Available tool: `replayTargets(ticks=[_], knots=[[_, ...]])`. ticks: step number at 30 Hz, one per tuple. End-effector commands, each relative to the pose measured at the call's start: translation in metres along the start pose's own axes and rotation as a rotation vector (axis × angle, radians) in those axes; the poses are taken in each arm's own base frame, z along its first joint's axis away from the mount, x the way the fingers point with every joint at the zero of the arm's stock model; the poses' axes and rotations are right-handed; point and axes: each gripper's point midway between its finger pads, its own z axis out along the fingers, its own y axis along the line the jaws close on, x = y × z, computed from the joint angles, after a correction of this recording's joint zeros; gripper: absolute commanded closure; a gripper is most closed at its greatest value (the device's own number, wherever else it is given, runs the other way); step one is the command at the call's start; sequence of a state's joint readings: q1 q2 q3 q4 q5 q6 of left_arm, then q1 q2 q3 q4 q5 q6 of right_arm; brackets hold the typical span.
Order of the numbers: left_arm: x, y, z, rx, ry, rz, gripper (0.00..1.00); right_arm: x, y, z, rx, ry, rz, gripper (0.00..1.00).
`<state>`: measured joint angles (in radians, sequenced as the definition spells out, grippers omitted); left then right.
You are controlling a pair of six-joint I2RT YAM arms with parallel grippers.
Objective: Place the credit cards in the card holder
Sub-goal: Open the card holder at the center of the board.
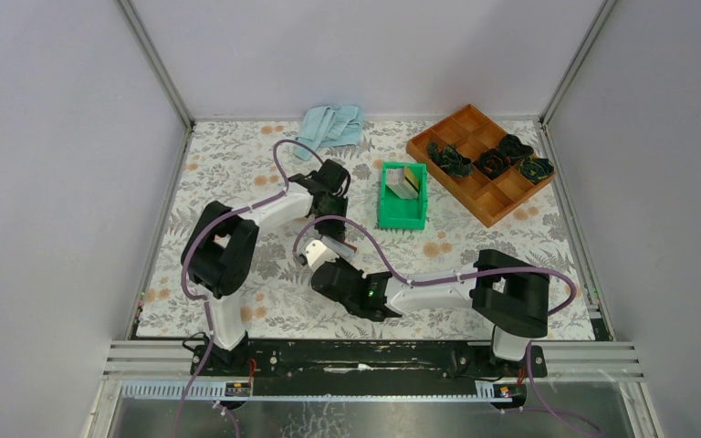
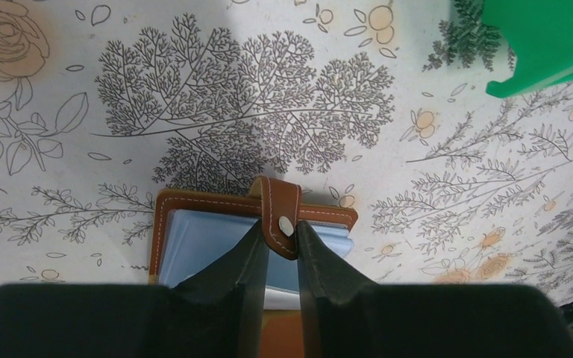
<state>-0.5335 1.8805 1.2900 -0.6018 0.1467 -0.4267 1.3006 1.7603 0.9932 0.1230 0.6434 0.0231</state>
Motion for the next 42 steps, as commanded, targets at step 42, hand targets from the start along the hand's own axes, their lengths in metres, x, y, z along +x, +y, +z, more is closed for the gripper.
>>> replayTargets(ticks=[42], knots=[[0.063, 0.008, -0.029, -0.025, 0.058, 0.045, 0.84, -0.001, -0.001, -0.002, 0.003, -0.008, 0.006, 0.95]])
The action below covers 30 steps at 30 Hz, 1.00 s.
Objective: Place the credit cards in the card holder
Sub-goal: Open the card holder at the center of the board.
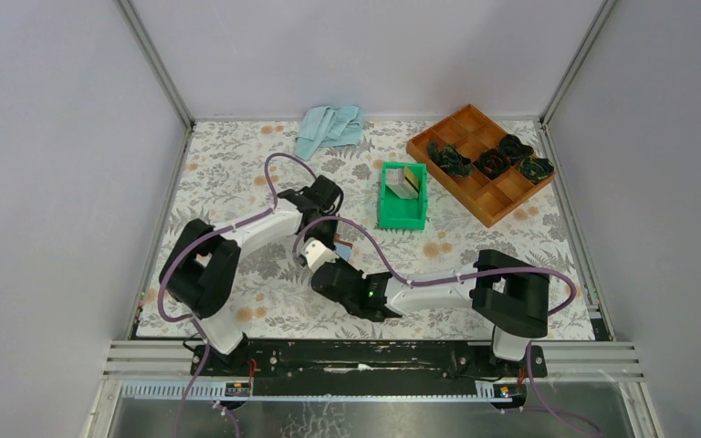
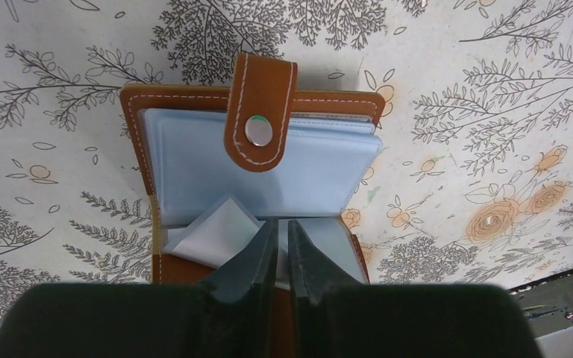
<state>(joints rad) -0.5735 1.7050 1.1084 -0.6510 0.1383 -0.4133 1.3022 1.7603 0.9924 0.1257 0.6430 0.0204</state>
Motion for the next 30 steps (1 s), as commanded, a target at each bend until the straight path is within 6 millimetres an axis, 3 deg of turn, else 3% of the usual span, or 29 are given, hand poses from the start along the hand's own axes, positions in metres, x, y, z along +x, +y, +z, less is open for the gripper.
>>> replayTargets(ticks=[1, 10, 22, 30], knots=[[0.008, -0.001, -0.002, -0.006, 0.002, 0.004, 0.85, -0.001, -0.001, -0.002, 0.005, -0.005, 0.01, 0.94], [0.023, -0.004, 0.003, -0.006, 0.013, 0.0, 0.85, 0.003, -0.001, -0.001, 0.011, 0.004, 0.014, 0.86], [0.046, -0.004, 0.023, -0.024, 0.054, -0.001, 0.86, -0.002, -0.005, -0.006, 0.015, -0.012, 0.034, 0.55], [0.056, -0.003, 0.028, -0.046, 0.061, 0.004, 0.86, -0.013, -0.015, -0.017, 0.02, -0.048, 0.073, 0.5]])
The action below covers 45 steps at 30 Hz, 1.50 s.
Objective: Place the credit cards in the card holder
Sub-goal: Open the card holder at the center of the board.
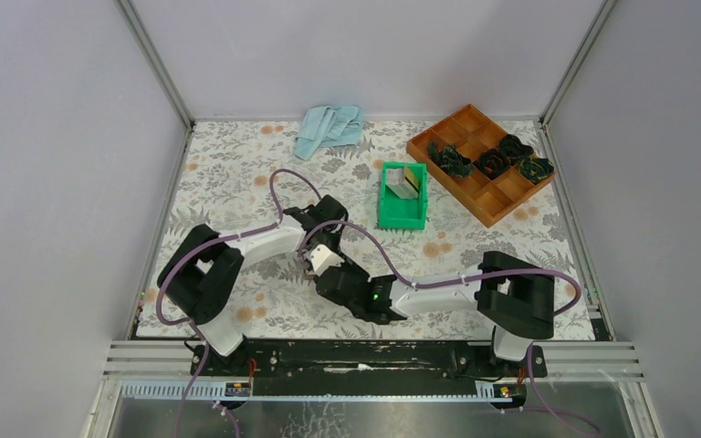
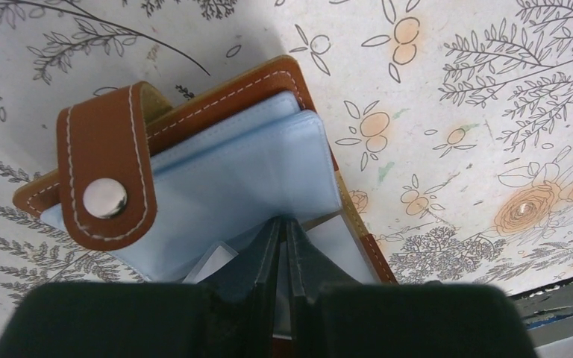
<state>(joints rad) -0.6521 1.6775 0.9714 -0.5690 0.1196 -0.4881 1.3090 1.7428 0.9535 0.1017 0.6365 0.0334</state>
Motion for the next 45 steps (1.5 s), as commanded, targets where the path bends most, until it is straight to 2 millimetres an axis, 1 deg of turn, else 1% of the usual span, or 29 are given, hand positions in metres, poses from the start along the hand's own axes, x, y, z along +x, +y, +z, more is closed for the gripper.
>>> replayTargets(ticks=[1, 4, 9, 14, 17, 21, 26, 30, 32, 34, 36, 41, 43, 45], knots=[[0.017, 0.003, 0.011, -0.037, 0.025, 0.008, 0.86, -0.031, -0.017, -0.016, 0.028, -0.09, 0.101, 0.5], [0.021, 0.004, 0.014, -0.057, 0.022, 0.011, 0.86, -0.036, -0.023, -0.026, 0.024, -0.113, 0.134, 0.48], [0.029, 0.001, 0.019, -0.114, 0.004, 0.027, 0.86, -0.037, -0.034, -0.038, 0.036, -0.134, 0.177, 0.46], [0.043, 0.0, 0.034, -0.167, 0.0, 0.028, 0.86, -0.037, -0.046, -0.051, 0.052, -0.167, 0.228, 0.45], [0.05, 0.003, 0.043, -0.188, -0.001, 0.014, 0.86, -0.035, -0.05, -0.058, 0.047, -0.18, 0.251, 0.44], [0.051, 0.004, 0.05, -0.193, -0.01, -0.008, 0.86, -0.029, -0.057, -0.069, 0.041, -0.192, 0.288, 0.44], [0.05, 0.0, 0.054, -0.184, -0.011, -0.014, 0.87, -0.025, -0.066, -0.083, 0.032, -0.214, 0.339, 0.43], [0.051, 0.001, 0.058, -0.183, -0.006, -0.015, 0.87, -0.022, -0.079, -0.093, 0.058, -0.238, 0.387, 0.43], [0.054, 0.004, 0.06, -0.189, -0.001, -0.02, 0.88, -0.02, -0.086, -0.097, 0.083, -0.251, 0.411, 0.43], [0.057, 0.006, 0.062, -0.19, 0.0, -0.02, 0.88, -0.017, -0.094, -0.098, 0.111, -0.261, 0.434, 0.44], [0.058, 0.007, 0.063, -0.19, 0.0, -0.024, 0.88, -0.012, -0.102, -0.094, 0.129, -0.26, 0.469, 0.46], [0.06, 0.009, 0.064, -0.191, -0.007, -0.033, 0.89, -0.004, -0.113, -0.076, 0.081, -0.254, 0.61, 0.53], [0.059, 0.009, 0.063, -0.192, -0.014, -0.033, 0.89, -0.006, -0.114, -0.07, 0.052, -0.26, 0.657, 0.59], [0.058, 0.009, 0.063, -0.193, -0.023, -0.032, 0.89, -0.013, -0.113, -0.064, 0.022, -0.27, 0.7, 0.68]])
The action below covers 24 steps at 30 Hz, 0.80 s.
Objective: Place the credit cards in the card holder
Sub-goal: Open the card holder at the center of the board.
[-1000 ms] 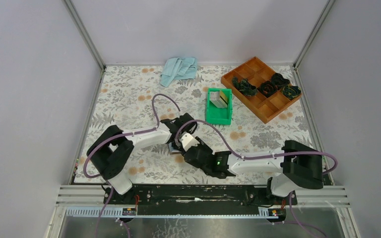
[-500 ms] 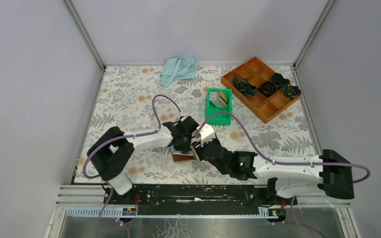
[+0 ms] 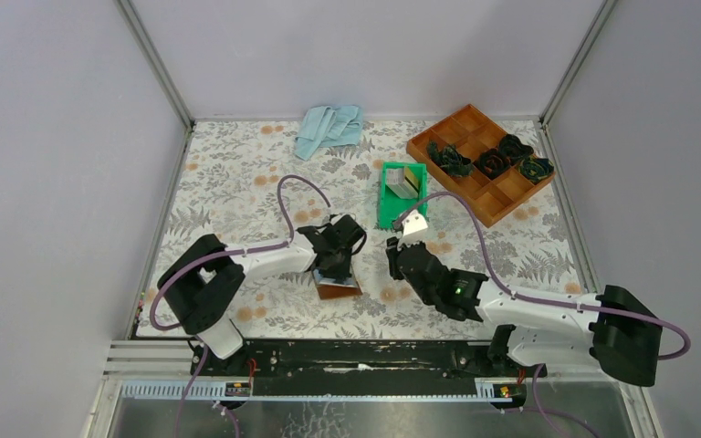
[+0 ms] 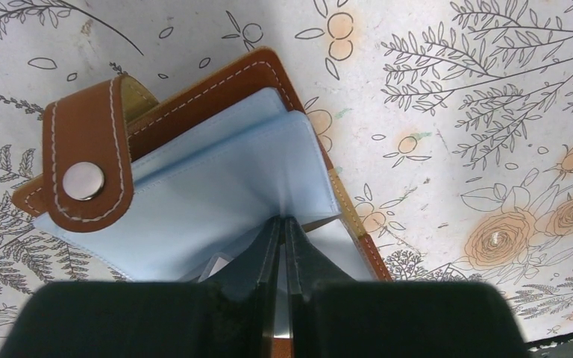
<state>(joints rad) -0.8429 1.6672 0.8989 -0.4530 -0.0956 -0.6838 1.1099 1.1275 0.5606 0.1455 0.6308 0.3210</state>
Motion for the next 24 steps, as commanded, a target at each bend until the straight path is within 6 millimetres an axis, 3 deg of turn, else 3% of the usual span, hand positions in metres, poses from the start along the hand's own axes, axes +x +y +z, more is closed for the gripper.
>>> replayTargets(ticks=[1, 8, 17, 24], knots=[[0.046, 0.028, 0.042, -0.094, 0.099, -0.007, 0.9, -0.025, 0.023, 0.011, -0.118, -0.052, 0.187, 0.73], [0.045, 0.025, 0.041, -0.07, 0.066, -0.006, 0.94, -0.017, 0.051, 0.031, -0.257, 0.023, 0.309, 1.0], [0.039, 0.022, 0.037, -0.03, -0.004, -0.002, 0.97, -0.012, 0.066, 0.042, -0.365, 0.062, 0.457, 1.0], [0.041, 0.028, 0.038, -0.033, -0.022, -0.006, 0.99, -0.005, 0.054, 0.05, -0.355, 0.078, 0.524, 1.0]])
